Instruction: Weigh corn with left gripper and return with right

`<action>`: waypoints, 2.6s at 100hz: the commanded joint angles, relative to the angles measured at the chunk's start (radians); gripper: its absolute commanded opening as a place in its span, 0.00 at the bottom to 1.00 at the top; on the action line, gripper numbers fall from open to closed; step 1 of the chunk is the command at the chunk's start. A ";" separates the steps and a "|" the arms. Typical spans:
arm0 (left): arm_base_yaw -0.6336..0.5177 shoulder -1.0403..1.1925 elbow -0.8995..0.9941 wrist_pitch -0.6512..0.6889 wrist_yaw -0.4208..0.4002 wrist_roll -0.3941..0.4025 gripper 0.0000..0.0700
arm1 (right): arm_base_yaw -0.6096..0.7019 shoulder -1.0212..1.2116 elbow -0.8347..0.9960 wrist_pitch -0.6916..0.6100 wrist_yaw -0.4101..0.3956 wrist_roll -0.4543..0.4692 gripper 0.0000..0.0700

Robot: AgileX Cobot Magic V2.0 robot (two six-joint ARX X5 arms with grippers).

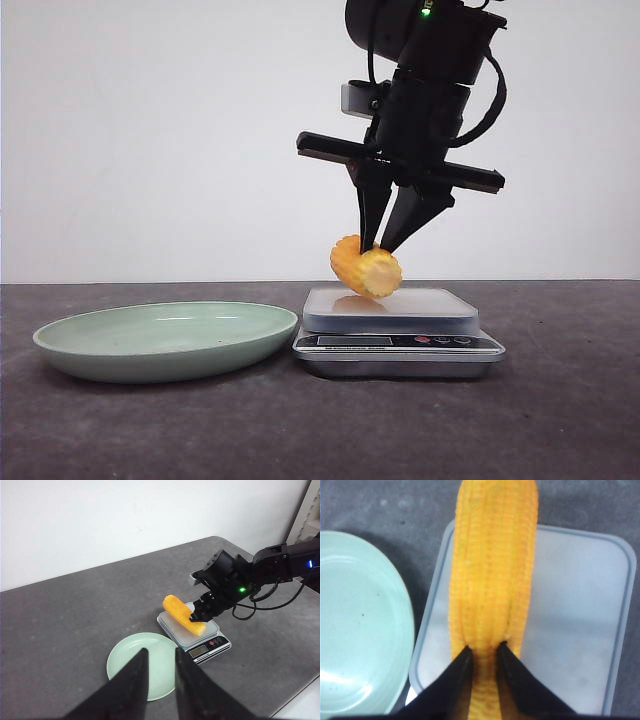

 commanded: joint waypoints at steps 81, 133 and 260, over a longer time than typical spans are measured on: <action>-0.008 0.009 0.017 -0.001 0.000 0.010 0.08 | 0.091 -0.048 0.431 0.054 -0.002 -0.147 0.00; -0.008 0.009 0.016 0.005 -0.010 0.018 0.08 | 0.143 -0.008 0.431 0.007 -0.110 -0.137 0.00; -0.008 0.009 -0.002 0.004 -0.011 0.003 0.08 | 0.169 0.320 0.593 -0.238 -0.343 -0.103 0.66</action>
